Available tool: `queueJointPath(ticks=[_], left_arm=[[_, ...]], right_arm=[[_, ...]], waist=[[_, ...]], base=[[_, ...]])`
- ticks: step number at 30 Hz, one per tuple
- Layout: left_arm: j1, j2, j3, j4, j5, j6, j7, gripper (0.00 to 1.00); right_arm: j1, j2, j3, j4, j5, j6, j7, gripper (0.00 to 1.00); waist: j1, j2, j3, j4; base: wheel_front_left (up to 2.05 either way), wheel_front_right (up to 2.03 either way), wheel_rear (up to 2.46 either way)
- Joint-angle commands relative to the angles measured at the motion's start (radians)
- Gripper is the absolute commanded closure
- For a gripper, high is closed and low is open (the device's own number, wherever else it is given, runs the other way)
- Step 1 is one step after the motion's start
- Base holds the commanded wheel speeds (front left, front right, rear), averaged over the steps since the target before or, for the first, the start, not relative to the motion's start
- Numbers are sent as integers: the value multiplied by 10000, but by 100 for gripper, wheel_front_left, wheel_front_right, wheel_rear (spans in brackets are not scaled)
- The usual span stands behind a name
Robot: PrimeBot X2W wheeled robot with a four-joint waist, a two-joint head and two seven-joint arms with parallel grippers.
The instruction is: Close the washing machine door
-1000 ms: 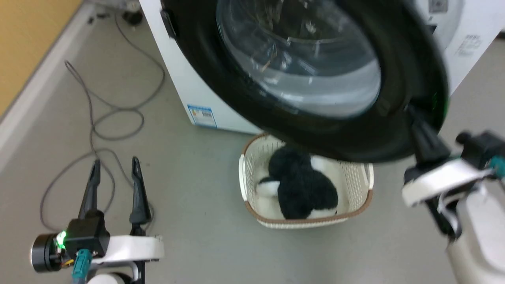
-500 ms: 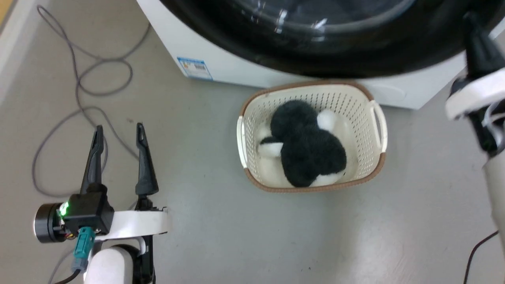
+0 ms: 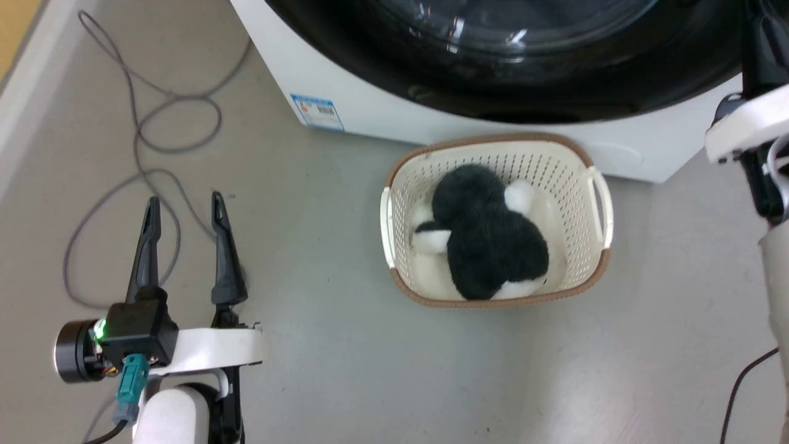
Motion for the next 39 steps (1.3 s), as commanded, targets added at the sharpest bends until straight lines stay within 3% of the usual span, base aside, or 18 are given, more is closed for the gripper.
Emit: queueJointPath(ticks=[1,16,26,29,30,39], left_arm=[[105,-15,49,30,-24,60,-43,0],[1206,84,467,413,271,-118,-44,0],[2012,130,598,707,294,-211,-44,0],[2226,135,591,801,300,-258,-44,0],[2293,135,581,825,299,-280,-44,0],[2591,110,318,952,350,-395,-44,0]], right_arm=[[235,54,6,-120,-21,-11,-44,100],[3889,925,-163,-4411,-378,-11,-44,100],[6530,1747,-336,-5835,-1038,-11,-44,99],[7151,1933,-392,-5858,-956,-11,-44,53],[7361,1983,-395,-5868,-901,-11,-44,0],[9012,2130,-591,-6029,-187,-11,-44,0]], waist=[[-1,0,-224,-44],[-1,0,-2423,-888],[-1,0,-3471,-1455],[-1,0,-3771,-1561],[-1,0,-3831,-1591],[-1,0,-4134,-1744]], base=[[0,0,0],[0,0,0],[0,0,0],[0,0,0],[0,0,0],[0,0,0]])
